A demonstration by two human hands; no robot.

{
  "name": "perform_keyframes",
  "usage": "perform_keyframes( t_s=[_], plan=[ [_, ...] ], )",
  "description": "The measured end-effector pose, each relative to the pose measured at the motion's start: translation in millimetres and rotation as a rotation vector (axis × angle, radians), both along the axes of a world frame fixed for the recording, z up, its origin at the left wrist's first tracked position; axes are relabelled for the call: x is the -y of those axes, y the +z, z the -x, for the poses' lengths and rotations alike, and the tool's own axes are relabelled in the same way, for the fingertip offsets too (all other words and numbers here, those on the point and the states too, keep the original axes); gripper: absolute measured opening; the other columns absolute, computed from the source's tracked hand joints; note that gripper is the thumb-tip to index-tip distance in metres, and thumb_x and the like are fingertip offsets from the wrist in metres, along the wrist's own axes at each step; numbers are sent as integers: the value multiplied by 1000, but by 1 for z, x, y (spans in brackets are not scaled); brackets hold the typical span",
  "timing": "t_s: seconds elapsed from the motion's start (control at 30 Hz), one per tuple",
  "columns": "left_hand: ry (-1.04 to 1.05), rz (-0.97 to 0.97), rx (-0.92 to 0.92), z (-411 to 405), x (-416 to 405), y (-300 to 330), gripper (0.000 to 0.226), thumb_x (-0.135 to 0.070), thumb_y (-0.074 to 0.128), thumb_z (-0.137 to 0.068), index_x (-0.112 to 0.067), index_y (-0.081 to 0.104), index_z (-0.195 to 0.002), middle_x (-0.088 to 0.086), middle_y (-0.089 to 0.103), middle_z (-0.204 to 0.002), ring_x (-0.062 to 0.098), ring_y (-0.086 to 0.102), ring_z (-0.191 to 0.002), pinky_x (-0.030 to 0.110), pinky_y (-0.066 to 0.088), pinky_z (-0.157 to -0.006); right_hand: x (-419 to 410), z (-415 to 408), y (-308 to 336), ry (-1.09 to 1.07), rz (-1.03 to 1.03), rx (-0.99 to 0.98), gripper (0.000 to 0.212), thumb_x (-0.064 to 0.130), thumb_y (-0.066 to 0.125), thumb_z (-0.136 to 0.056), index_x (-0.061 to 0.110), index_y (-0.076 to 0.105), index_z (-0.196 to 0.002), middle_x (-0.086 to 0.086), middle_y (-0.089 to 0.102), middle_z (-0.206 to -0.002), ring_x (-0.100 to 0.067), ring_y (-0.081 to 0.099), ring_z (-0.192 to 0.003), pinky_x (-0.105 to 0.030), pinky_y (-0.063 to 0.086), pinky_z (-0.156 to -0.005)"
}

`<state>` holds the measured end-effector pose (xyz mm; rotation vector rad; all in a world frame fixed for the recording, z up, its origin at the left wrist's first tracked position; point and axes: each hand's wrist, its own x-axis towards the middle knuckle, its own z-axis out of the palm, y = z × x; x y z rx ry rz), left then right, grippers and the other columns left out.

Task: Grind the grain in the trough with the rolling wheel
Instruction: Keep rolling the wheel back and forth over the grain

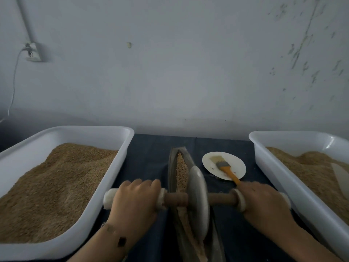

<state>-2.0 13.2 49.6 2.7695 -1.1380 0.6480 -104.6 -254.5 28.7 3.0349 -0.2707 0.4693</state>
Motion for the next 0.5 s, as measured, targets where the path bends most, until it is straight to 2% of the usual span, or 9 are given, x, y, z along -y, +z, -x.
perform_keyframes(
  t_s=[0.07, 0.13, 0.23, 0.3, 0.33, 0.4, 0.43, 0.5],
  plan=[
    [-73, 39, 34, 16, -10, 3, 43, -31, 85, -32, -26, 50, -57, -7, 49, -49, 12, 49, -41, 27, 38, -41, -1, 22, 4, 29, -2, 31, 44, 20, 91, -47, 32, 60, -76, 10, 57, -65, -7, 55, -57, -23, 46, -56],
    [-89, 3, 58, 21, -15, 0, 45, -31, 84, -26, -25, 50, -54, -7, 47, -46, 13, 48, -39, 27, 37, -38, -4, 35, 10, 107, 28, 120, 53, 7, 94, -27, 27, 62, -63, 7, 54, -53, -7, 52, -45, -22, 41, -44],
    [-63, -23, 8, 16, -17, -4, 47, -31, 84, -23, -26, 48, -52, -8, 46, -44, 11, 47, -36, 26, 36, -36, -5, 35, 18, 160, 27, 78, 56, 9, 94, -22, 29, 60, -61, 11, 48, -51, -6, 46, -41, -16, 34, -42],
    [-37, 2, -68, 10, -9, -6, 46, -32, 84, -27, -26, 46, -53, -8, 46, -43, 10, 47, -37, 25, 34, -37, -8, 20, 24, 187, 29, -32, 58, 23, 93, -32, 39, 50, -67, 19, 34, -56, -3, 36, -46, -9, 21, -47],
    [-21, 1, -76, 6, -4, -8, 44, -33, 83, -35, -27, 45, -57, -8, 49, -47, 10, 48, -41, 25, 35, -42, -10, 9, 21, 186, 33, -89, 53, 30, 88, -47, 42, 41, -69, 20, 31, -60, -2, 35, -52, -10, 19, -50],
    [60, -38, -33, -9, 13, -8, 30, -40, 68, -65, -29, 40, -70, -11, 54, -67, 9, 52, -60, 25, 34, -58, -13, -19, 8, 201, 12, -109, 34, 35, 67, -74, 41, 34, -73, 19, 41, -71, -2, 46, -69, -14, 24, -55],
    [85, -37, -20, -18, 21, -9, 24, -41, 57, -76, -30, 37, -74, -12, 52, -73, 9, 50, -67, 26, 32, -63, -16, -34, 4, 192, -53, -119, 24, 34, 60, -78, 39, 37, -76, 17, 50, -78, -3, 52, -78, -16, 27, -58],
    [110, -23, 18, -39, 36, -11, 23, -43, 49, -84, -30, 33, -73, -12, 46, -72, 8, 45, -67, 26, 32, -65, -16, -65, 0, 175, -134, -85, 10, 33, 57, -79, 34, 50, -87, 11, 60, -87, -10, 59, -84, -23, 36, -62]
  ],
)
